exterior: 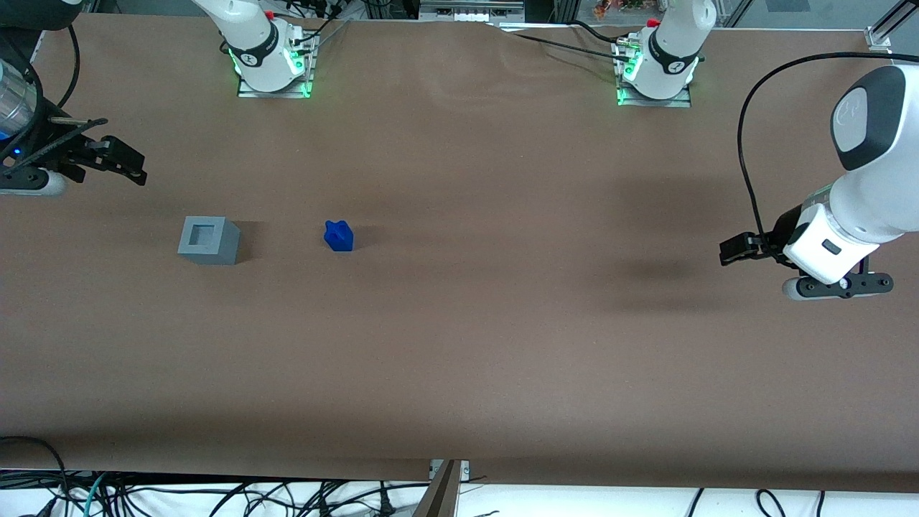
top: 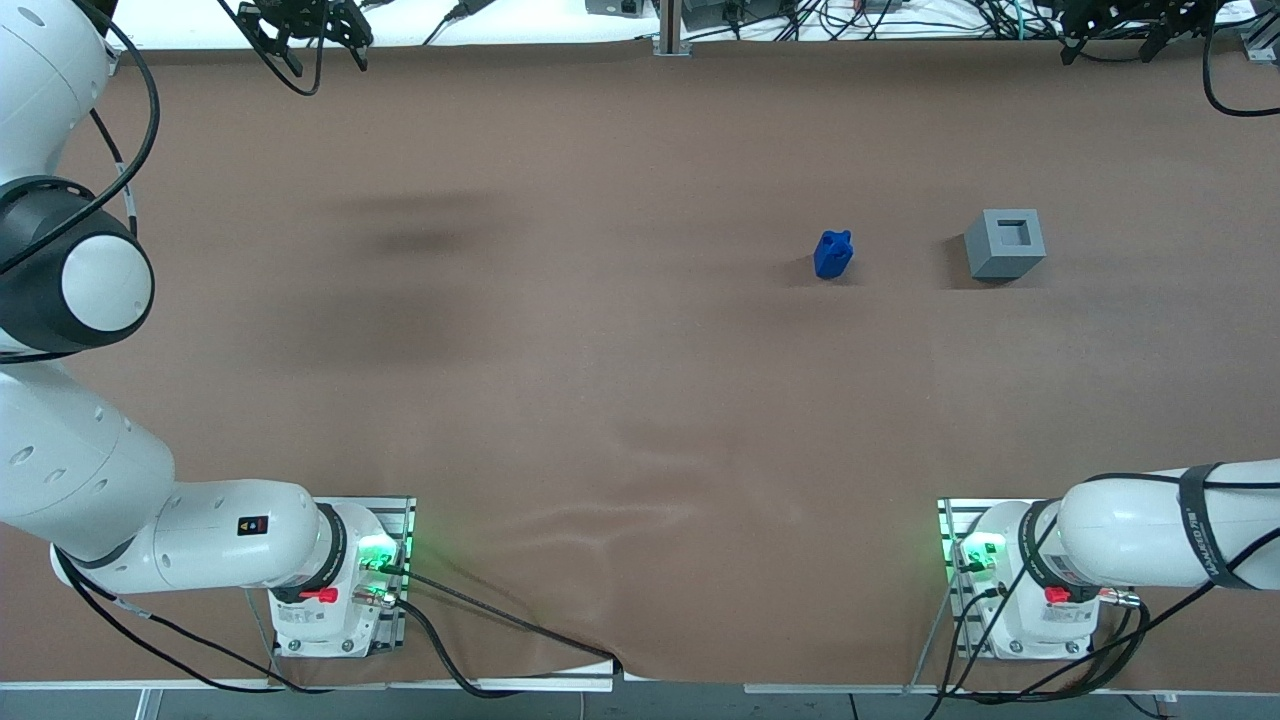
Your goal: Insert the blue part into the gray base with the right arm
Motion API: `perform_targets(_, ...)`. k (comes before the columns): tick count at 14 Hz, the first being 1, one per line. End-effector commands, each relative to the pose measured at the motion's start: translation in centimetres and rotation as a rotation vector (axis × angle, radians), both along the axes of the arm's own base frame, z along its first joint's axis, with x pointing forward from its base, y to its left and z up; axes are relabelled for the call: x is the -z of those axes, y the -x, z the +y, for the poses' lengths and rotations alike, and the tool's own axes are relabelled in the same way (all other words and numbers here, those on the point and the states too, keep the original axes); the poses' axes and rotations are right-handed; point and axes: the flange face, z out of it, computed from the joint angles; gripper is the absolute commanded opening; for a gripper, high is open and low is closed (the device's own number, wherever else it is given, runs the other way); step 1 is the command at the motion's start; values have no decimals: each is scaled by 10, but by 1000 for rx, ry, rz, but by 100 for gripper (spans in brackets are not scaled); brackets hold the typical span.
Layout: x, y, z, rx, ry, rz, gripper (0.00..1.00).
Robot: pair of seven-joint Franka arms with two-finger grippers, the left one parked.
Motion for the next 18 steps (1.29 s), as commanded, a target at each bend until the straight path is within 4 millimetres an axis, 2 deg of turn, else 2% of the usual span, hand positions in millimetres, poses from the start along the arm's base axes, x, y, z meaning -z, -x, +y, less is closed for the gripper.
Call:
perform_targets(1, -8, 2, 0, 6, -3, -7, 99)
perform_targets(9, -7, 4, -5, 6, -6, 12, 99)
perform_targets(18, 0, 1, 1, -13, -5, 27, 99)
